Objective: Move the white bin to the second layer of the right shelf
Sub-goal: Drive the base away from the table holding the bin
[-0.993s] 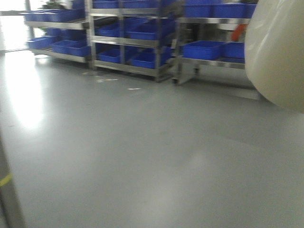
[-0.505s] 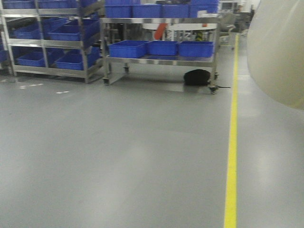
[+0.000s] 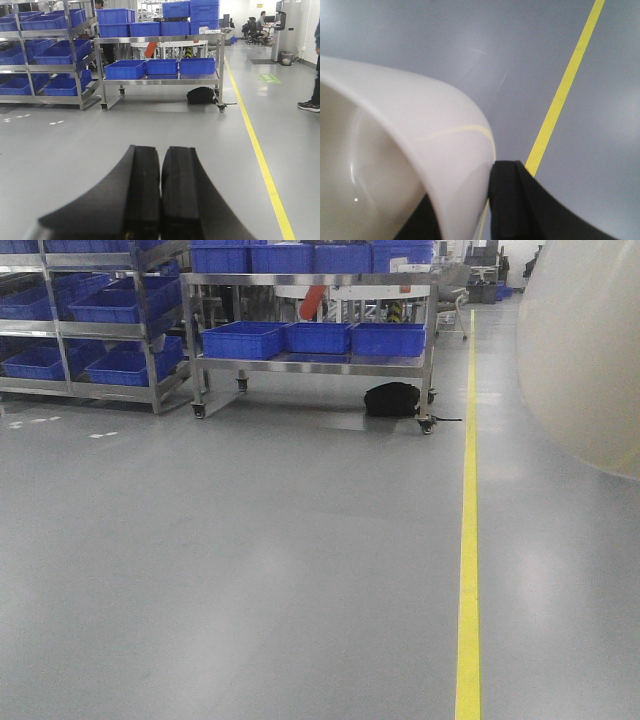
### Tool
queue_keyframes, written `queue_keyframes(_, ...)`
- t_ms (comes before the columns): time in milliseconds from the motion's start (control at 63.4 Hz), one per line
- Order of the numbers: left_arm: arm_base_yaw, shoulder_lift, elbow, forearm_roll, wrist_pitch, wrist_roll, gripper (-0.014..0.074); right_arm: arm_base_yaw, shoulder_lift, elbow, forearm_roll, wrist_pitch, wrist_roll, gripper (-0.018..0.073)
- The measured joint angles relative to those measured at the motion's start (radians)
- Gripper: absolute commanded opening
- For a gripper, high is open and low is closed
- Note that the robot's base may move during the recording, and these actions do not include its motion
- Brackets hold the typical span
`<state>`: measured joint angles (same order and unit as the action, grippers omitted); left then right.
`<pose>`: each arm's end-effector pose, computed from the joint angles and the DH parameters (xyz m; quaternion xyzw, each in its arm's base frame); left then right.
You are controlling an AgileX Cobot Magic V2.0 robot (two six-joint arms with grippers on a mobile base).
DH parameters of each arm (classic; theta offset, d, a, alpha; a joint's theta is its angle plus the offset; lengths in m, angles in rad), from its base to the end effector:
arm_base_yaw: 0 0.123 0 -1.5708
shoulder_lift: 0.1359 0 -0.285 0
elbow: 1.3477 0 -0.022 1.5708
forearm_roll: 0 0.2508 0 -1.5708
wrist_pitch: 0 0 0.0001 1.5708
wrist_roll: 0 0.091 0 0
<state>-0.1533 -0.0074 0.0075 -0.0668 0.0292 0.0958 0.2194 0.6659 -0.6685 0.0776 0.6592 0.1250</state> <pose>0.0555 -0.0088 0.2084 0.0632 0.6834 -0.0458 0.7259 0.1222 0.0317 0.3232 -0.0259 0.8763 0.1172 0.4665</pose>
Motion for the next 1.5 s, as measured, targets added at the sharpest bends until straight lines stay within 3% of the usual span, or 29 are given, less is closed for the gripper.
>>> queue_keyframes(1498, 0.000, 0.000, 0.000, 0.000, 0.000, 0.000, 0.0085, 0.000, 0.000, 0.000, 0.000, 0.000, 0.000, 0.0055)
